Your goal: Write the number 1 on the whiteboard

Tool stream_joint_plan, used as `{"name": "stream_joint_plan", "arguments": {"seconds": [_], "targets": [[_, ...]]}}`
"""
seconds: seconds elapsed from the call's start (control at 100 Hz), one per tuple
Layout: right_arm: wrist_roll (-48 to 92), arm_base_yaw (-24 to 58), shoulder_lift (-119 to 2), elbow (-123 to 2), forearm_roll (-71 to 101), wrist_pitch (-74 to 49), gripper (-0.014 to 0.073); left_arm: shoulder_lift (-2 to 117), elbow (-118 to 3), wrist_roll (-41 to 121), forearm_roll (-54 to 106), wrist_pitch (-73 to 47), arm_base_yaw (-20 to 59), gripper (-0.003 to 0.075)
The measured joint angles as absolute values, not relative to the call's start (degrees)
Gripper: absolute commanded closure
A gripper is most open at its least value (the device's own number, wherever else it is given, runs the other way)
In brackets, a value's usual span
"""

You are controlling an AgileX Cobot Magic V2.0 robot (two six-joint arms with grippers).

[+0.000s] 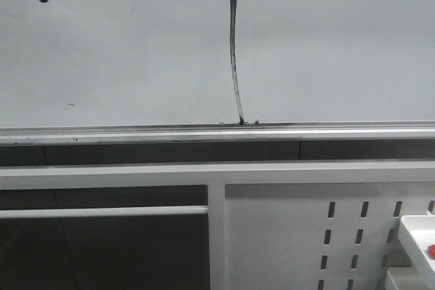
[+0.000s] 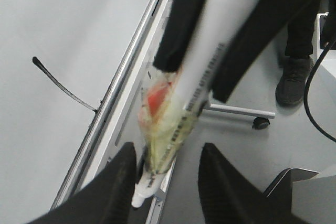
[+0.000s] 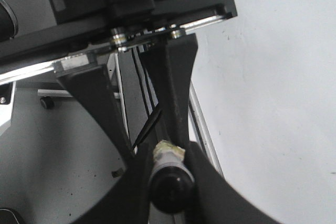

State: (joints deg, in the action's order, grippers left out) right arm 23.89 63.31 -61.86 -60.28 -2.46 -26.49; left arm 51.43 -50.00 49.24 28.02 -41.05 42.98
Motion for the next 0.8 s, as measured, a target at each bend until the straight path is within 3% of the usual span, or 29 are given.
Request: {"name": "stream_joint_plan", "arguments": {"seconds": [0.33, 0.62, 0.8], "targets": [[23.9, 63.3, -61.9, -60.3, -2.5, -26.2, 0.0671, 51.4, -50.0, 49.2, 28.8, -40.8, 43.0, 0.0469], [23.9, 63.3, -61.9, -60.3, -2.3, -26.6, 0.0671, 51.4, -50.0, 50.1, 29.1, -39.6, 43.0, 0.0742], [23.8, 63.3, -61.9, -60.3, -2.0, -26.9, 0.0655, 51.4, -49.9, 51.4, 28.9, -39.8, 43.0, 0.074]]}}
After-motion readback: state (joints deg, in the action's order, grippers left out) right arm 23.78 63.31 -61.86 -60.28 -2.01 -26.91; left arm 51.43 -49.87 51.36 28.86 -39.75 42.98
